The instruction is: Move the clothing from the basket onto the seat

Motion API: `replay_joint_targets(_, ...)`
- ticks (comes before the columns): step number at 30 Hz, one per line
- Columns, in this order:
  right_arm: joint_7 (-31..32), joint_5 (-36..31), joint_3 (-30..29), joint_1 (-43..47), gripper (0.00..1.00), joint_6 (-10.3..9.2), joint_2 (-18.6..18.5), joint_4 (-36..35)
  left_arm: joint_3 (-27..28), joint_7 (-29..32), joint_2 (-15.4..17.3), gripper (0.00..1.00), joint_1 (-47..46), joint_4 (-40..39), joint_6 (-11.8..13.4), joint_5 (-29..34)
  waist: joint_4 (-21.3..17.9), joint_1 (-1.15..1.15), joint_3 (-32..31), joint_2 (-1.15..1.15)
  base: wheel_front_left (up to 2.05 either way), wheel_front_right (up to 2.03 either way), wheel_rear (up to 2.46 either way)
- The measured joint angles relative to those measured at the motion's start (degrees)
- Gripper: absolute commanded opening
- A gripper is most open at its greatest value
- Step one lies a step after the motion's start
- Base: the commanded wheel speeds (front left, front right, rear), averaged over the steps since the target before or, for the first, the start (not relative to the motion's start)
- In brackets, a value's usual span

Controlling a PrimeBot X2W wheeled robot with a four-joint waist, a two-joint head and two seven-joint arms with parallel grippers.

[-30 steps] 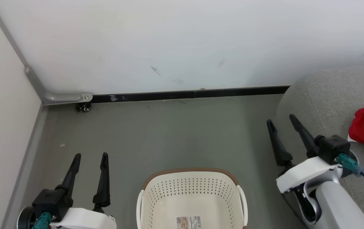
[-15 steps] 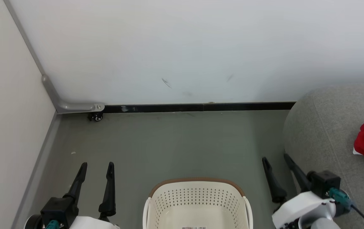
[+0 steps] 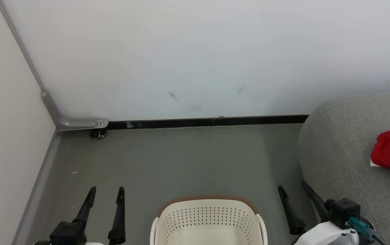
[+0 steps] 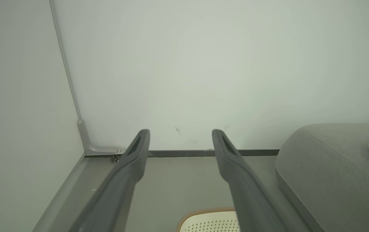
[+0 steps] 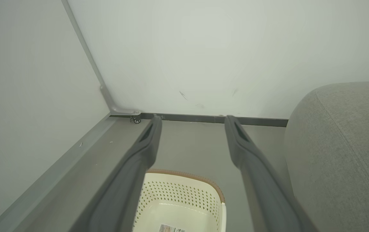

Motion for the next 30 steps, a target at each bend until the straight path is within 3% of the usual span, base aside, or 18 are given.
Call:
replay_joint_targets(19,2.15,1.15,1.71,4.07,1.00,0.00,0.13,-6.73,0.64,0.00,-0.52,1.00,1.05,1.00,0.10,0.54,-0.51,0.00,0.27,0.00,0.00,0.00,0.00)
replay_joint_targets(30,2.89,1.23,1.67,5.33,1.00,0.00,0.15,-9.54,1.57,0.00,-0.65,1.00,1.09,1.14,1.54,2.41,-0.27,0.00,0.92,0.00,0.00,0.00,0.00)
